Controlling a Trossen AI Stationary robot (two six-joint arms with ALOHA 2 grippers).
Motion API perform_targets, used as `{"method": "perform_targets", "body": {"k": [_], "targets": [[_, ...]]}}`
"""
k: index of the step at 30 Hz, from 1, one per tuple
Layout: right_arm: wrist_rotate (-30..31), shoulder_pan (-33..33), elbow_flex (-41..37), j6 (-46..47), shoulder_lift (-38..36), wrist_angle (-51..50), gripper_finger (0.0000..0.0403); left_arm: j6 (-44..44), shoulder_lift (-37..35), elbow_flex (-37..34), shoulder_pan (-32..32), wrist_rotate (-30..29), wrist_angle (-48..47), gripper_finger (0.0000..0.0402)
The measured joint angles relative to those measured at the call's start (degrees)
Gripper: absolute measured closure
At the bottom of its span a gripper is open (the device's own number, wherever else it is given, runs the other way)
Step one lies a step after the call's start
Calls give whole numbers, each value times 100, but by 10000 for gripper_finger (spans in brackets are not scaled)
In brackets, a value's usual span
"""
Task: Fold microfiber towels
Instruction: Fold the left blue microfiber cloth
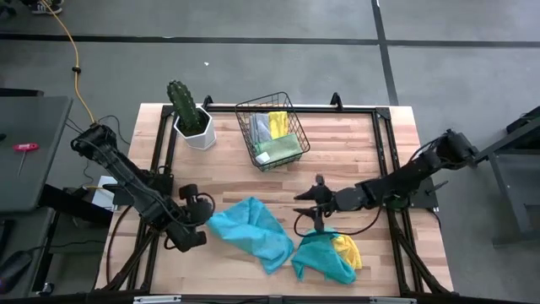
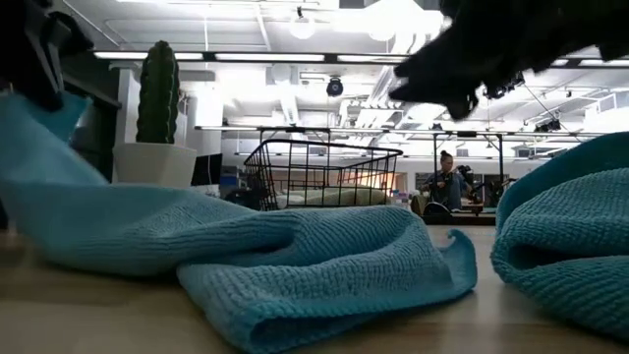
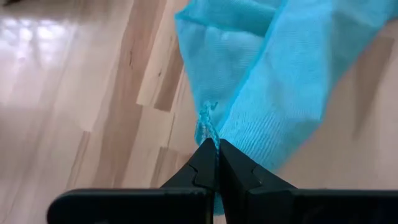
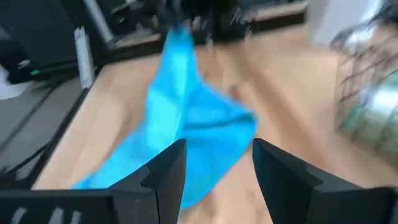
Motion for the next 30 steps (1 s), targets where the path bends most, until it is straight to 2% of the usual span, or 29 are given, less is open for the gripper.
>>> {"method": "perform_targets", "body": {"k": [5, 9, 12, 14, 20, 25, 30], "targets": [[-687, -7, 28, 910, 857, 60, 226, 77, 532, -2, 7, 160, 81, 401], [-1294, 100, 386, 1556, 1576, -16, 226, 330, 977, -3, 4, 373, 141, 401], [-1683, 282, 899, 1786, 1982, -567, 226, 568, 1173, 2, 57, 580, 176, 401], [-1821, 434, 1369, 1904, 2193, -1296, 226, 583, 1219, -2, 97, 654, 170, 401], [-1659, 877, 2875, 2163, 2706, -3825, 226, 669, 1242, 2, 212, 724, 282, 401], [-1068, 1095, 3685, 2427, 2972, -4532, 226, 676, 1242, 2, 232, 759, 321, 401], [-545, 1146, 3924, 2877, 3048, -5120, 226, 784, 1242, 2, 232, 762, 406, 401]]}}
